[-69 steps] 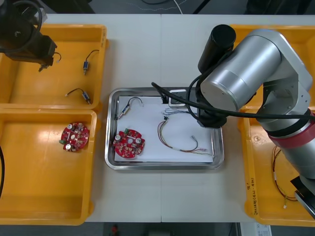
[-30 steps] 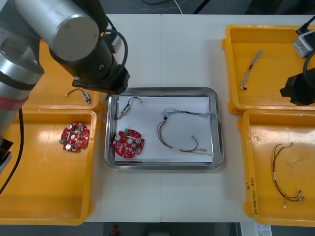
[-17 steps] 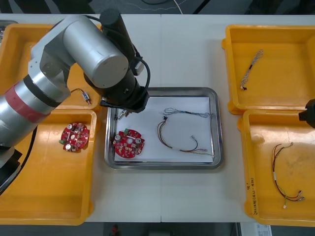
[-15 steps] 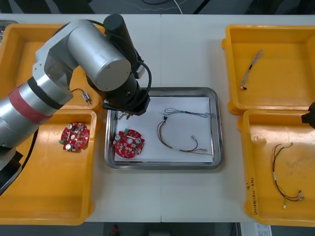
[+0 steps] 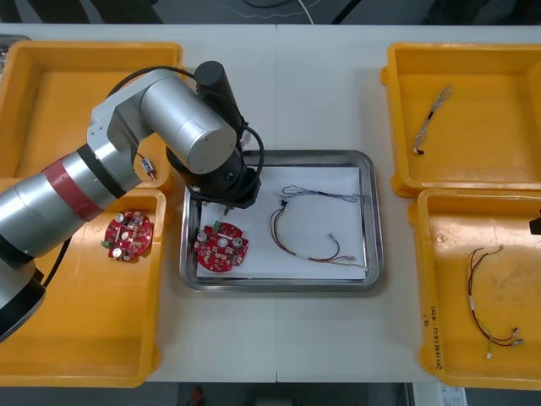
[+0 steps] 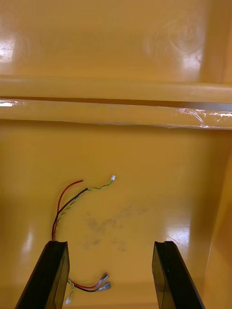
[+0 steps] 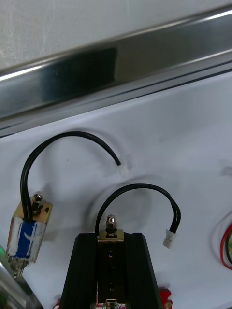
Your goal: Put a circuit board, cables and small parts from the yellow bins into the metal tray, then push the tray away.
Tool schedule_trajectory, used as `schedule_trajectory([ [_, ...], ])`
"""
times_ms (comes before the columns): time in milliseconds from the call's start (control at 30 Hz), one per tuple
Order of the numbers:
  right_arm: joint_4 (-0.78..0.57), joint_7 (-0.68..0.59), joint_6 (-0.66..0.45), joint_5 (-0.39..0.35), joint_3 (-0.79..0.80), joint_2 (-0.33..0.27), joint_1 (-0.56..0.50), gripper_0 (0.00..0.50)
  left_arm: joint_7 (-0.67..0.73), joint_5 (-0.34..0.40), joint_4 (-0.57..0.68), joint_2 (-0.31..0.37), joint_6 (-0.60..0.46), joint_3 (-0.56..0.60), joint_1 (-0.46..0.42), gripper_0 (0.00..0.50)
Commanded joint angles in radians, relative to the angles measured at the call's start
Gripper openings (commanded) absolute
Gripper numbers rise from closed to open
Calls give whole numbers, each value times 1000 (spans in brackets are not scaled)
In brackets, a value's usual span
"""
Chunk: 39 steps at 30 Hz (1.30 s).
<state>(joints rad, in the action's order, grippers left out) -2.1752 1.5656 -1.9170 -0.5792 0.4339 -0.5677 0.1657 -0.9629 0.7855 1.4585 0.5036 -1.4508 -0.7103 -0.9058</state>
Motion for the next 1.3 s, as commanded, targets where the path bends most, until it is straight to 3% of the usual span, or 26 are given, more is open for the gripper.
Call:
schedule_trajectory([
  [33, -31, -47, -3, -21, 20, -38, -22, 500, 36, 12, 3, -28, 18, -12, -51, 26],
  [67, -31, -48, -3, -24, 22, -38, -25, 500, 39, 12, 3, -28, 18, -12, -53, 129],
  [100, -31, -48, -3, -27, 22, -38, -28, 500, 39, 12, 3, -28, 20, -12, -56, 266],
  [167, -32, -50, -3, -30, 25, -40, -32, 500, 41, 15, 3, -31, 20, -12, -59, 440],
  [200, -31, -48, -3, -33, 28, -38, -35, 500, 43, 17, 3, -31, 18, -12, -59, 497],
  [533, -31, -48, -3, -50, 37, -38, -41, 500, 50, 17, 16, -31, -19, 29, -61, 500],
  [1000, -44, -55, -3, -68, 31, -38, -46, 500, 35, -19, 145, -16, -313, 278, -67, 500],
  [1167, -120, -47, -3, -83, 3, -38, -46, 500, 20, -17, 204, 7, -436, 374, -67, 500],
  [1300, -175, -45, -3, -94, -47, -40, -46, 500, 9, -9, 235, 27, -469, 433, -64, 500],
])
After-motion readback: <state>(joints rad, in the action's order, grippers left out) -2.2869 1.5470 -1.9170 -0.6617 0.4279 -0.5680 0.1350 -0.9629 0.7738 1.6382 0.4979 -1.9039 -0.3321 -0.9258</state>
